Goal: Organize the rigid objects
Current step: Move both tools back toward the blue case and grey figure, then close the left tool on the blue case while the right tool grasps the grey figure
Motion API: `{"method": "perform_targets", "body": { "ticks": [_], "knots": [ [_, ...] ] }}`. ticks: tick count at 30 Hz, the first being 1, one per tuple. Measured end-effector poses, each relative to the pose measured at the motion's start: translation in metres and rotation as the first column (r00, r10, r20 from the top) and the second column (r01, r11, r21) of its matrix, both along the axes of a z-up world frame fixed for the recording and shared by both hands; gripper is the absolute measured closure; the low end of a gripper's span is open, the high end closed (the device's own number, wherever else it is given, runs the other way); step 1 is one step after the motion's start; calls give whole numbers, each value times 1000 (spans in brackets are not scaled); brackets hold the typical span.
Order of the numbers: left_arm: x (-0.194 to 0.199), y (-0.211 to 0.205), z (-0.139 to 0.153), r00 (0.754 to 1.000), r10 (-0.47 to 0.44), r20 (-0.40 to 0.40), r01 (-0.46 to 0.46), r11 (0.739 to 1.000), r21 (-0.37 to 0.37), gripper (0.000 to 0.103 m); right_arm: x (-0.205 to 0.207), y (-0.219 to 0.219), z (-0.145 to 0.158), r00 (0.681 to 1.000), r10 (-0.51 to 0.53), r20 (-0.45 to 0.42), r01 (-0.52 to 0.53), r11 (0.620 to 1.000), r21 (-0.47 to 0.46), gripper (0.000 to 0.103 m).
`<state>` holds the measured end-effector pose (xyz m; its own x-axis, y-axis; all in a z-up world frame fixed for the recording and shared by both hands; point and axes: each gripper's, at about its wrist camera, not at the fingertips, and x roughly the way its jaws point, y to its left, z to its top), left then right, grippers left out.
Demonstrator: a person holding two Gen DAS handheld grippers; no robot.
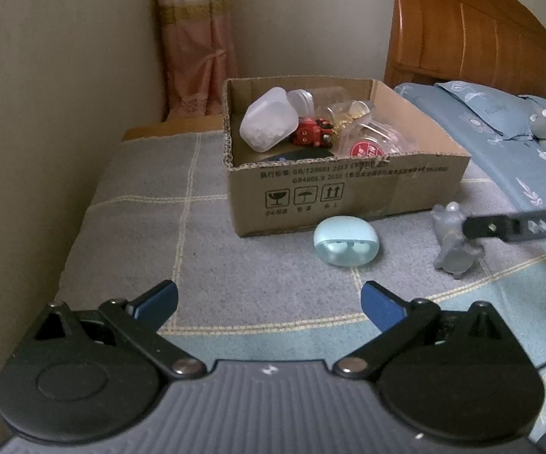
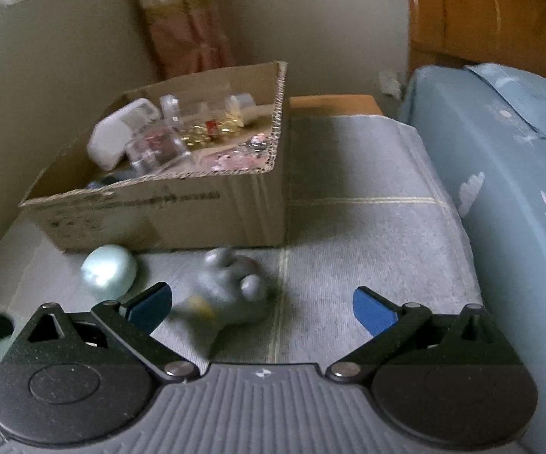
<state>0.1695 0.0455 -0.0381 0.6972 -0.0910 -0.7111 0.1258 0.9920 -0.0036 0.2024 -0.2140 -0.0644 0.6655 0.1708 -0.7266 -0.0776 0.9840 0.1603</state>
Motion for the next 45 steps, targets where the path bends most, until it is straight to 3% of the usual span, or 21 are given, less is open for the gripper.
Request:
{"method": "perform_targets", "body": {
  "ticks": [4,14,23,33,39,42,44,45],
  "knots": [
    [0,-1,0,1000,-5,-3,5,1000,0,1,-18,-5,-2,994,105,34,-105,994,2,0],
    [9,-7,-9,999,-13,-41,14,1000,10,1,-11,20,-33,963,270,-12,-265,937,-228,0],
    [23,-17,-15,997,-42,-71,44,999,28,1,30,22,-36,946,323,8,-315,929,-192,0],
    [61,-43,-29,995,-77,-59,79,996,36,2,26,21,-39,944,326,59,-310,932,-189,0],
    [77,-56,-38,992,-100,-76,102,995,14,6,26,20,-40,940,335,58,-319,929,-188,0],
    [81,-61,-42,990,-114,-83,116,993,11,15,27,20,-40,939,340,58,-324,927,-188,0],
    [85,-63,-45,988,-118,-100,119,993,2,29,25,19,-40,937,344,58,-328,926,-187,0],
    [85,-64,-46,988,-120,-99,121,993,2,29,25,19,-40,937,345,57,-330,925,-187,0]
  ]
}}
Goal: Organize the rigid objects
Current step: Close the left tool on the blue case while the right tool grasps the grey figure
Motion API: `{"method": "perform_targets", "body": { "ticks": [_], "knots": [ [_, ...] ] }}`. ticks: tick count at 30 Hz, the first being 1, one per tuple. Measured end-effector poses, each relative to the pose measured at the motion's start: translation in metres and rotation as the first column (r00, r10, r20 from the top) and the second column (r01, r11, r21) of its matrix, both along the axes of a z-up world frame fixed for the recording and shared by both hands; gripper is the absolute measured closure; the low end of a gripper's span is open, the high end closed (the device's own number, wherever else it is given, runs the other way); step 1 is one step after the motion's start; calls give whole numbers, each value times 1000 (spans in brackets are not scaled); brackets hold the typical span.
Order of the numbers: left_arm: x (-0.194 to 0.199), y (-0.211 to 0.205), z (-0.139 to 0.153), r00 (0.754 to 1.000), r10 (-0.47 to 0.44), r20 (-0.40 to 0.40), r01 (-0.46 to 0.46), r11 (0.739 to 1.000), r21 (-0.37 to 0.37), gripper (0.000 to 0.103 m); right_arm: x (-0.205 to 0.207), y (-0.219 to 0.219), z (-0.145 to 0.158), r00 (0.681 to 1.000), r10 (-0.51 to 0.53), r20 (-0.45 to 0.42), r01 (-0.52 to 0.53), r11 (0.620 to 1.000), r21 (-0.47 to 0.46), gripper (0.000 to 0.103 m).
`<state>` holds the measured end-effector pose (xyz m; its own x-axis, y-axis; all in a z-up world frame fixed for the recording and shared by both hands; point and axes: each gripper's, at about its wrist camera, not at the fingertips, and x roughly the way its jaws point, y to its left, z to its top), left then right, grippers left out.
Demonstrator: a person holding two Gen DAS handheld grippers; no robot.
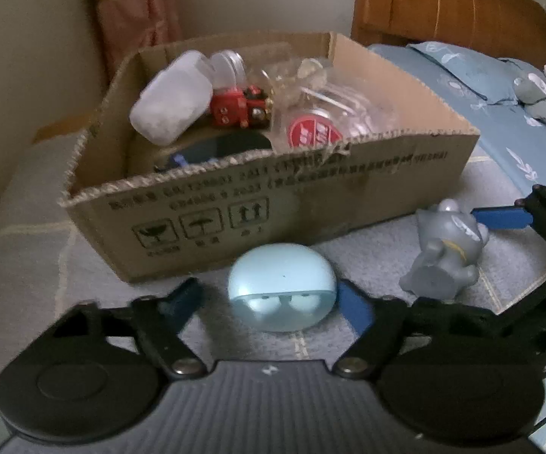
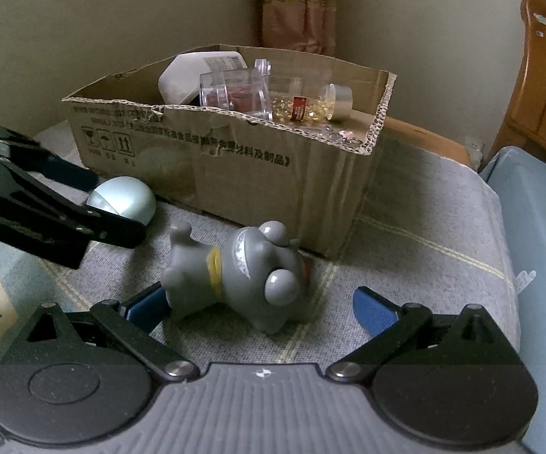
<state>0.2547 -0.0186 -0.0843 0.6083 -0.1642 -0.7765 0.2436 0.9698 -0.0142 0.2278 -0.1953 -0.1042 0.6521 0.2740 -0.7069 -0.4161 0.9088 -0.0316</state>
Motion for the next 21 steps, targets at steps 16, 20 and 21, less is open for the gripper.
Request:
{"method": "perform_targets", "body": {
  "ticks": [16,20,21],
  "knots": [
    [-19,39,2,999,44,-4,-44,999,18,42,-1,12,2,999,39,-27,-39,999,-11,0],
    [-23,51,2,998,56,-11,-56,998,13,42,-1,20,2,997,70,-35,-70,997,-12,0],
    [-24,53,2,998,56,-12,-56,998,12,42,-1,23,2,996,74,-39,-75,997,-15,0]
  ]
}}
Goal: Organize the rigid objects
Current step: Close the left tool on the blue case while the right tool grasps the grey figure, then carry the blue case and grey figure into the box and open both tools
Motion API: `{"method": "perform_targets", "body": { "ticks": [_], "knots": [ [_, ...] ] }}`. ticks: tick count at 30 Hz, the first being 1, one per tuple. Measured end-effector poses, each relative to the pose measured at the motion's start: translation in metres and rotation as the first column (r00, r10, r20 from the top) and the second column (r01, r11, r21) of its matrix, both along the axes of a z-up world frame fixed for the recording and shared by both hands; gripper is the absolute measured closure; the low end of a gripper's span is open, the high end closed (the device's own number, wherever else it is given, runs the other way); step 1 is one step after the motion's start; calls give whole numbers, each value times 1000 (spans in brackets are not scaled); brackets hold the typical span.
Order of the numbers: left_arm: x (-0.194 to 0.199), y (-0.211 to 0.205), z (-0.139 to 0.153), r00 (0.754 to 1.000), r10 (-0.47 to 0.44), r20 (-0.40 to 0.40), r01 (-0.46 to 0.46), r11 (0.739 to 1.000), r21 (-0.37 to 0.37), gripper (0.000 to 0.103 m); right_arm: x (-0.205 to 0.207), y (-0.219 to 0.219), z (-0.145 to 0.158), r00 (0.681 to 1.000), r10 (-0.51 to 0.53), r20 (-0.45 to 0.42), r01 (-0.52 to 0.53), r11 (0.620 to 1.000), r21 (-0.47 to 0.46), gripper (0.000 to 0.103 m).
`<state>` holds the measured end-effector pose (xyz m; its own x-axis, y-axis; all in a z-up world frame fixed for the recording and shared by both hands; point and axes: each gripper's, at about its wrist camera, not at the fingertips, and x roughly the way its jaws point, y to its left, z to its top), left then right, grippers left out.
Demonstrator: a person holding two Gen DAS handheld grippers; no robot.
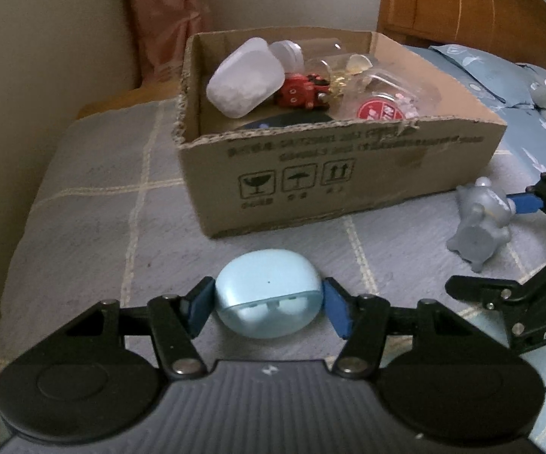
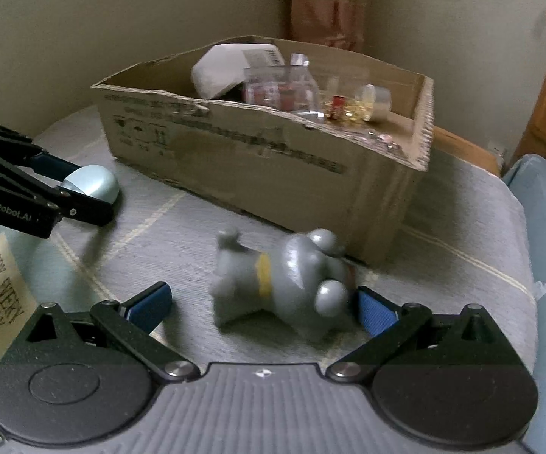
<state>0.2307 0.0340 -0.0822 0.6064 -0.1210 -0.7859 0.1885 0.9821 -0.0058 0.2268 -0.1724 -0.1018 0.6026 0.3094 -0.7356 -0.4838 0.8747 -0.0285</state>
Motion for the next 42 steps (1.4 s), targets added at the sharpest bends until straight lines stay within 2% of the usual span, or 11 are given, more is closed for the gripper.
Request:
{"method": "perform_targets", "body": {
  "ticks": [8,12,15,17,21,24,28,34,42],
  "knots": [
    [1,2,-1,1000,2,5,-2,1000,-8,42,-7,10,4,998,35,-56,-37,999,-24,0],
    [3,1,-1,1000,-2,11,2,1000,-9,41,-2,9,4,999,-14,-48,13,1000,-9,0],
    [4,0,-2,1000,-3,9,3,1000,-12,35,4,10,3,998,-55,-33,55,998,-13,0],
    [4,-1,-2,1000,-3,6,3,1000,-10,30,7,10,3,997,-66,-30,66,998,-6,3],
    [4,-3,-3,1000,-6,8,6,1000,-10,27,8,12,7,997,-72,-21,72,997,-11,17],
    [6,0,-3,1000,5,5,-5,1000,-29,29,7,11,10,997,-75,-18,75,997,-18,24],
    [7,2,-2,1000,5,14,-5,1000,-18,42,6,11,11,997,-80,-17,79,997,-23,25],
    [7,4,1,1000,-29,-8,29,1000,-5,42,4,12,15,997,-77,-15,76,996,-39,26],
    [-4,5,17,993,-118,-30,119,992,33,43,-9,5,36,999,-42,-8,41,998,-41,26]
  ]
}}
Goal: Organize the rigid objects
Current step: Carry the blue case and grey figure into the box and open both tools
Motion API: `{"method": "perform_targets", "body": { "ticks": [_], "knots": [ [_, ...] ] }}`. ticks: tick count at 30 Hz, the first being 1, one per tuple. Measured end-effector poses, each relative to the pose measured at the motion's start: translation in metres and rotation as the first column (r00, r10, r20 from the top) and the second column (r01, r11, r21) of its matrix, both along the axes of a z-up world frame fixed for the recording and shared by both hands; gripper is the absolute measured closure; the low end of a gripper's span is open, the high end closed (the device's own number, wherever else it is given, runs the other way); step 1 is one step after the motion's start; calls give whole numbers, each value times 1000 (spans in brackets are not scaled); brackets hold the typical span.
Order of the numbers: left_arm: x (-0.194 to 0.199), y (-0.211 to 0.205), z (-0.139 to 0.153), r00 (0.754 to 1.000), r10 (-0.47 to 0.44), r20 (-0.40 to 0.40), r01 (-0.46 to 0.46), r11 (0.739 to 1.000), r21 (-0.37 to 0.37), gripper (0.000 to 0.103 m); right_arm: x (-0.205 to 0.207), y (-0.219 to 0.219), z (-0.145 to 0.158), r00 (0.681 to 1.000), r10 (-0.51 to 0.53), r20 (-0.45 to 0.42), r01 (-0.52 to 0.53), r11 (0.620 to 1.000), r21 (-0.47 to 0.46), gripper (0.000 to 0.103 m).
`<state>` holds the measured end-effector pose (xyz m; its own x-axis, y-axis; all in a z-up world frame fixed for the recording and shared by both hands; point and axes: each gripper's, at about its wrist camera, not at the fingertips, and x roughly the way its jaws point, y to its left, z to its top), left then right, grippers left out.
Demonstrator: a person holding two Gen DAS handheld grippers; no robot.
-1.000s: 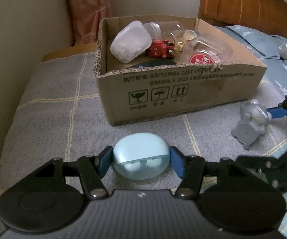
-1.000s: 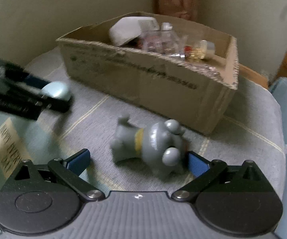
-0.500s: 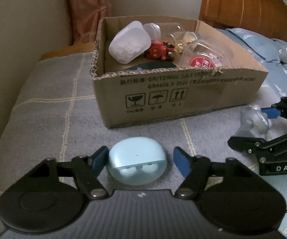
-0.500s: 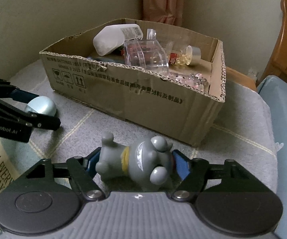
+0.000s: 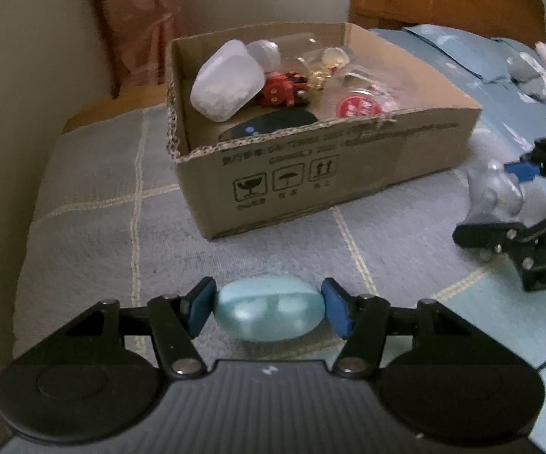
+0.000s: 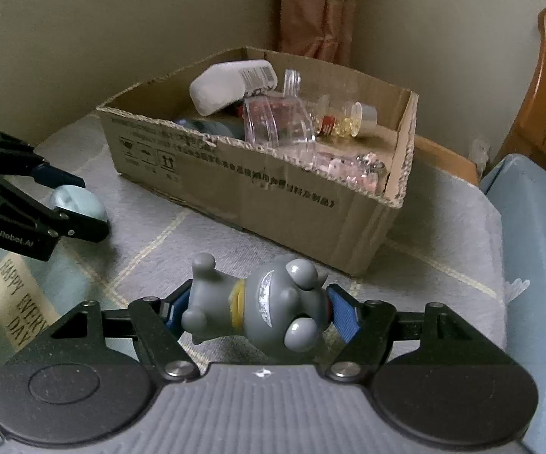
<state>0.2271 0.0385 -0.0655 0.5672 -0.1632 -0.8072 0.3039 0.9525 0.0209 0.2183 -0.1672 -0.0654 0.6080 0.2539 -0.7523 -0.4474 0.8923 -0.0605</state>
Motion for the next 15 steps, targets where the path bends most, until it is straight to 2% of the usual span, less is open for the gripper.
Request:
{"method": "perform_targets", "body": {
  "ticks": [8,15],
  "knots": [
    [-10,-2,20,998,-58,0,58,998,10,43,-12,-7,28,999,26,30,-26,1000,-5,26],
    [-12,-10,60,991,-128,41,128,992,4,43,-13,-8,54,996,62,59,-62,998,-5,26]
  ]
}}
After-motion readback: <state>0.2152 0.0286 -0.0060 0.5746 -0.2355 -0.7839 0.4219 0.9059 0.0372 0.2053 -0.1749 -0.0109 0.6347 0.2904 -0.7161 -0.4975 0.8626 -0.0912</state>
